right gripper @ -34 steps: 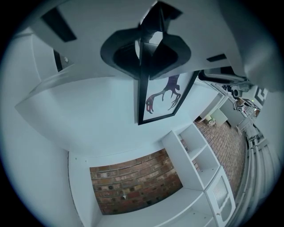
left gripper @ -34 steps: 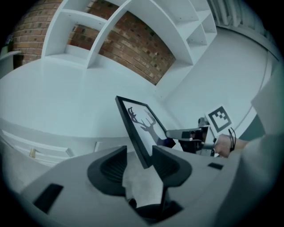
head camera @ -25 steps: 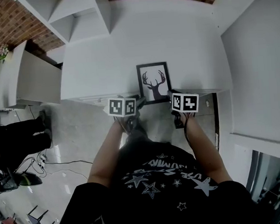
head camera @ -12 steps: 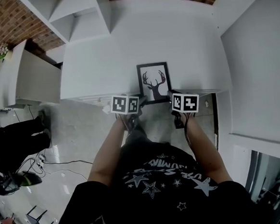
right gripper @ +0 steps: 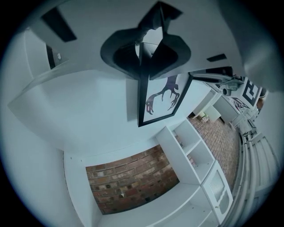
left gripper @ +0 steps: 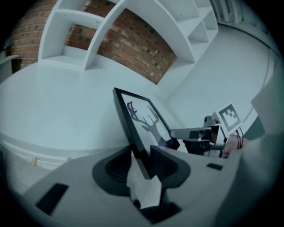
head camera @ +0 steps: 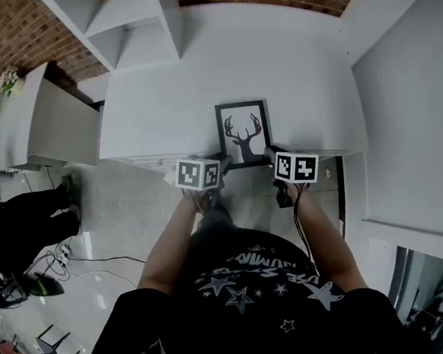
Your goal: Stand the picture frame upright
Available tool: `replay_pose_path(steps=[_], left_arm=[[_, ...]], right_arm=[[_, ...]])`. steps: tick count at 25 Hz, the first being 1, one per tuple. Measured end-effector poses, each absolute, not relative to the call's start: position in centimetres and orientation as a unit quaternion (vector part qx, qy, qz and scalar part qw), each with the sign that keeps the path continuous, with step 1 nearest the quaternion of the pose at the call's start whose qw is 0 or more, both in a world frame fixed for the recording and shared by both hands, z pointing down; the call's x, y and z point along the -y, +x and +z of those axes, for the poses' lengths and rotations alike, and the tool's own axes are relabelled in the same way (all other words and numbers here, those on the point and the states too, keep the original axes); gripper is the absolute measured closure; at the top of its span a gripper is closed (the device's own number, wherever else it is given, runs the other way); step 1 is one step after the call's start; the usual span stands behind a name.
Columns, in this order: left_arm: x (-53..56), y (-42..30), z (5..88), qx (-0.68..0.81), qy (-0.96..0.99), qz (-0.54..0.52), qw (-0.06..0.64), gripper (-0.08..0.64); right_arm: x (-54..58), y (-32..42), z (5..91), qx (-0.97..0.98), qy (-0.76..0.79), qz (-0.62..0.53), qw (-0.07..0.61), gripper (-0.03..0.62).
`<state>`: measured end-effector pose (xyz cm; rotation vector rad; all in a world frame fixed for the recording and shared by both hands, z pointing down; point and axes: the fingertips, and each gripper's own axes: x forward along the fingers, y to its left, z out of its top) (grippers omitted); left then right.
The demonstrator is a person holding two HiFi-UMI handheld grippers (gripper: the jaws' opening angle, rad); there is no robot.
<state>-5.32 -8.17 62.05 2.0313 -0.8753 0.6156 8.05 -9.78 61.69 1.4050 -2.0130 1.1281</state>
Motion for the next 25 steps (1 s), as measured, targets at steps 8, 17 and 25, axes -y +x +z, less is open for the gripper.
replay_pose_path(steps=[8, 17, 25], left_arm=[[12.0, -8.5, 58.0, 0.385, 0.821, 0.223, 0.359, 0.419], [17.7, -13.8, 54.2, 0.423, 0.839, 0.178, 0.293, 0.419], [23.0, -18.2, 52.4, 0.430, 0.851, 0.172, 0.249, 0.419]], right_arm=[[14.0, 4.9, 58.3, 0.765, 0.491, 0.374, 0.185, 0.515], [20.5, -0.7, 53.8, 0.811, 0.480, 0.304, 0.138, 0.515], [25.6, -5.2, 51.7, 0.823, 0.488, 0.271, 0.103, 0.515]])
